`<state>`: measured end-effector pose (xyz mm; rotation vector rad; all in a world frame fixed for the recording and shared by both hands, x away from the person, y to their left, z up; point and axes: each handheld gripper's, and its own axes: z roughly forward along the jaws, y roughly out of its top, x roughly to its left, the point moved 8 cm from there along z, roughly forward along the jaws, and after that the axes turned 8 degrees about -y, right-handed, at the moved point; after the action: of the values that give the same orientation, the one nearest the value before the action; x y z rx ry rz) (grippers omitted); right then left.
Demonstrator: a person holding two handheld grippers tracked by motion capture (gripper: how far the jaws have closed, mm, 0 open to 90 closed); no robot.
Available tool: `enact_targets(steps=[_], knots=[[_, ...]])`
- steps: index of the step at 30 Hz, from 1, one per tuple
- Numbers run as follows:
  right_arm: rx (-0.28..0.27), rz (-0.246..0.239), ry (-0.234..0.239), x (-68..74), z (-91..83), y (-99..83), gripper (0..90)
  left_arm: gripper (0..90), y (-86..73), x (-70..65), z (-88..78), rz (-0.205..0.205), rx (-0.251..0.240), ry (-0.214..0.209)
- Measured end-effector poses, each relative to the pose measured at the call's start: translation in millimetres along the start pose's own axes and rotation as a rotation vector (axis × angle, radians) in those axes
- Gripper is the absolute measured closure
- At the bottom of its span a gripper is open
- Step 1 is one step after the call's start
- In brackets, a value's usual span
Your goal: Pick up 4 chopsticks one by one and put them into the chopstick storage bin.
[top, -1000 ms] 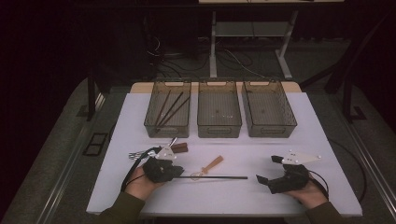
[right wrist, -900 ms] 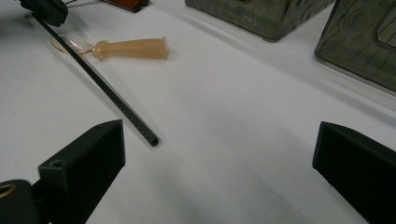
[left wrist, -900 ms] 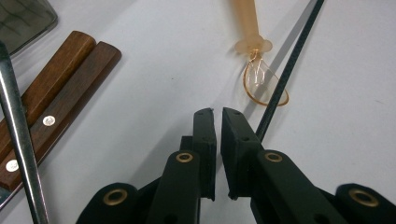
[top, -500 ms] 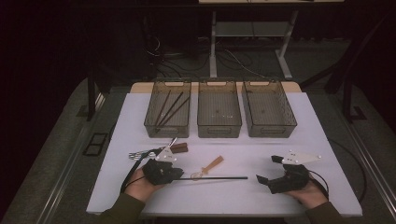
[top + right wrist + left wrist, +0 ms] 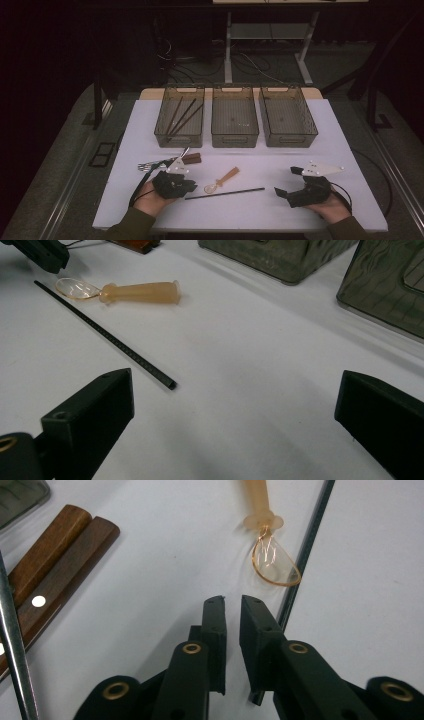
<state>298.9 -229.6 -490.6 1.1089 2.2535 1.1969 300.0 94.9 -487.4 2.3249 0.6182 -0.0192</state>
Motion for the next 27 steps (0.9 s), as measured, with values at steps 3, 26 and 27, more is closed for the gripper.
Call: enact_targets(steps=[3, 26, 27], knots=[[0.0, 0.002, 0.0, -0.1, -0.1, 0.0, 2.2, 70.8, 5.9, -5.9, -4.0, 0.01, -0.05, -0.009], [0.006, -0.01, 0.005, 1.0, 3.2, -0.8, 2.2, 80.2, 50.3, -43.2, 65.7, 0.203, 0.013, -0.198], [0.007, -0.01, 0.005, 1.0, 3.2, -1.0, 2.1, 80.4, 49.5, -42.8, 66.9, 0.203, 0.02, -0.2]])
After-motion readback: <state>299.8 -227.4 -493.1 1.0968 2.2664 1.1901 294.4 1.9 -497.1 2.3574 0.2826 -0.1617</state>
